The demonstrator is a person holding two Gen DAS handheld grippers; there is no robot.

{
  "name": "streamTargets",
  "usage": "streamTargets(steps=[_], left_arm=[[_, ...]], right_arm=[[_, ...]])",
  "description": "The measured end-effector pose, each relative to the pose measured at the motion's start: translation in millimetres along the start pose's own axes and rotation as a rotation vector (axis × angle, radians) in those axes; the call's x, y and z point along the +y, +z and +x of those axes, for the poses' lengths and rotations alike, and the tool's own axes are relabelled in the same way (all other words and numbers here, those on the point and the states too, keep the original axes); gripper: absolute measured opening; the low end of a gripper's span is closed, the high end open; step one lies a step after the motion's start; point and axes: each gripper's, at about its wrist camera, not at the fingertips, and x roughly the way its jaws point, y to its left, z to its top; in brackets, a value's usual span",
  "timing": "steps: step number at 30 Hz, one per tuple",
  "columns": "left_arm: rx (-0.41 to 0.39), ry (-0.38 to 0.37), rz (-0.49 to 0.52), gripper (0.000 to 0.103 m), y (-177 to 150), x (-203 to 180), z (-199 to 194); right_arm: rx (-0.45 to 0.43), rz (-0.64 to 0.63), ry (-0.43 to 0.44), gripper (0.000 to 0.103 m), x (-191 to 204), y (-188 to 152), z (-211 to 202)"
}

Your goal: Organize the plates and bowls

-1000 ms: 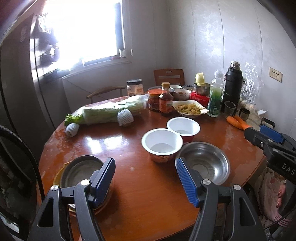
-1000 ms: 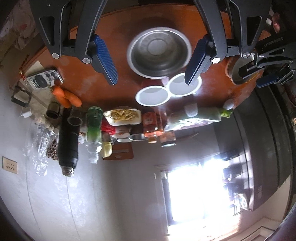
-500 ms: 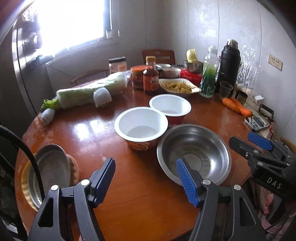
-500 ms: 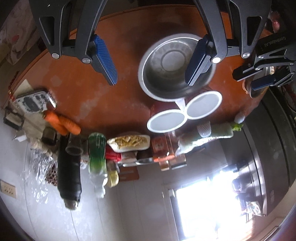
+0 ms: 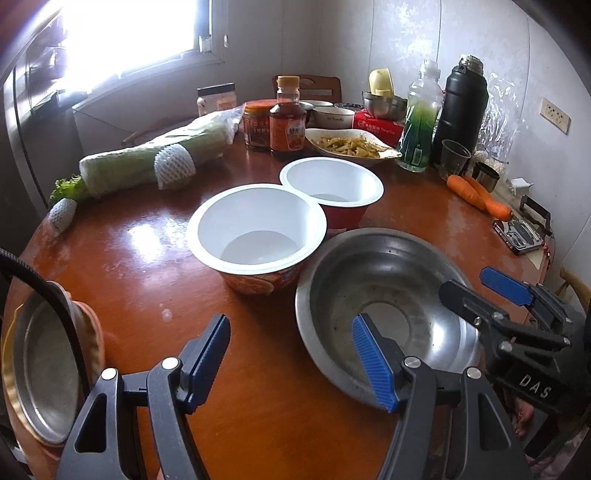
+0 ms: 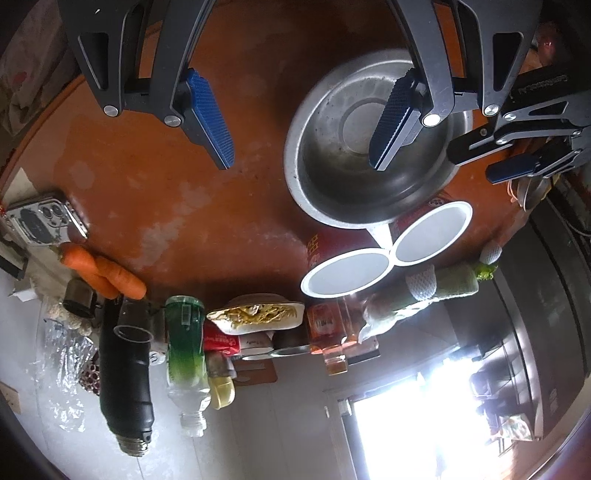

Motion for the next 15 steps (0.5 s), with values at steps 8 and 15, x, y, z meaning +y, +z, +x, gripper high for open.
streamTargets(steps=[8, 15], left_arm=[[0.023, -0.019, 0.000, 0.066, 1.3, -4.2, 18.6], [0.035, -0.060, 0.005, 0.034, -0.5, -8.4, 24.1]], right_arm=[[0.010, -0.024, -0.006, 0.053, 1.9, -2.0, 15.0], [0.014, -0.065, 0.000, 0.034, 9.2, -2.0, 19.3]])
